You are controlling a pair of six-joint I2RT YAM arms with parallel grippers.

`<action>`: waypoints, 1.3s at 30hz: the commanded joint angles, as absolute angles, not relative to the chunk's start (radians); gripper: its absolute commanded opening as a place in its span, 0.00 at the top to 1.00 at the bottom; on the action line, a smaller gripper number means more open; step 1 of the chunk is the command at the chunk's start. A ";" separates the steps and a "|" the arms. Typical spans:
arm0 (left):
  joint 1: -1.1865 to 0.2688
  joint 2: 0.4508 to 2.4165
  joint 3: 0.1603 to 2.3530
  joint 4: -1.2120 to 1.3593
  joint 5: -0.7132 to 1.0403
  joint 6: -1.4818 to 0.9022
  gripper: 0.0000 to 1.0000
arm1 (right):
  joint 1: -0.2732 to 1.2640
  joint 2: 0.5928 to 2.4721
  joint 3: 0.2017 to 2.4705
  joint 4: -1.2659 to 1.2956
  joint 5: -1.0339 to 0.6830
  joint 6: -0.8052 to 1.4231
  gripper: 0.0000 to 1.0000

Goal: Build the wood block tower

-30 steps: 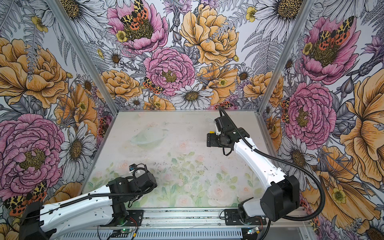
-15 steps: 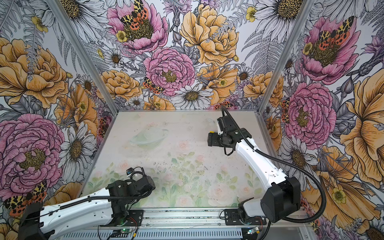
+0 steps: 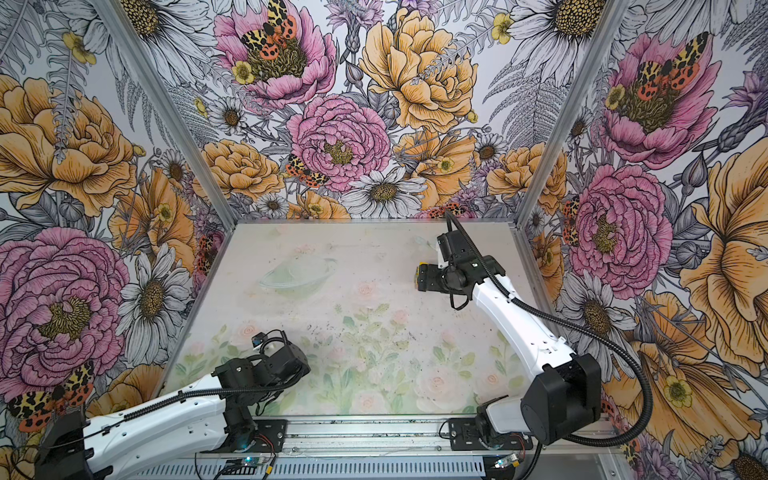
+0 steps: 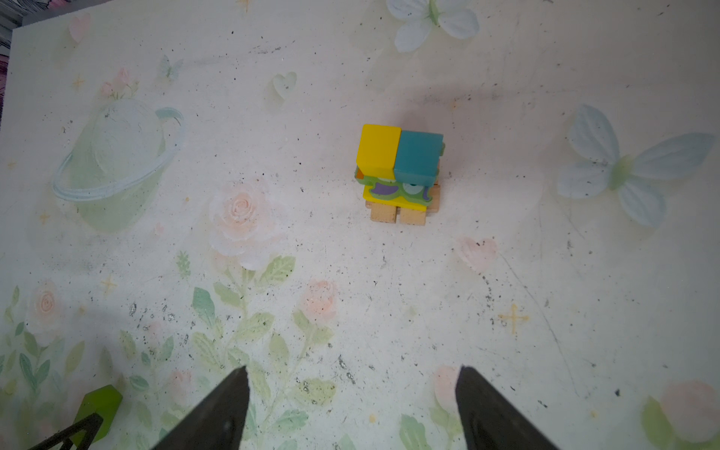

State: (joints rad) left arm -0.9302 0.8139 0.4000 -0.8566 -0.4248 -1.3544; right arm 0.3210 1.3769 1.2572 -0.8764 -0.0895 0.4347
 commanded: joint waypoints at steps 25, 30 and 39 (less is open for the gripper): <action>-0.779 1.234 0.624 -0.490 -0.319 -1.000 0.12 | 0.295 1.381 1.242 -0.850 -0.113 0.423 0.15; -0.795 1.166 0.664 -0.569 -0.359 -1.002 0.11 | 0.294 1.378 1.238 -0.850 -0.114 0.425 0.15; -0.862 0.861 0.478 -0.735 -0.371 -1.166 0.11 | 0.324 1.371 1.233 -0.850 -0.127 0.425 0.15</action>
State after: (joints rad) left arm -0.8536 0.9016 0.5510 -0.6518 -0.3584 -1.0912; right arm 0.3084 1.3914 1.2327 -0.8707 -0.1169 0.4343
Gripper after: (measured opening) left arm 0.892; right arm 0.854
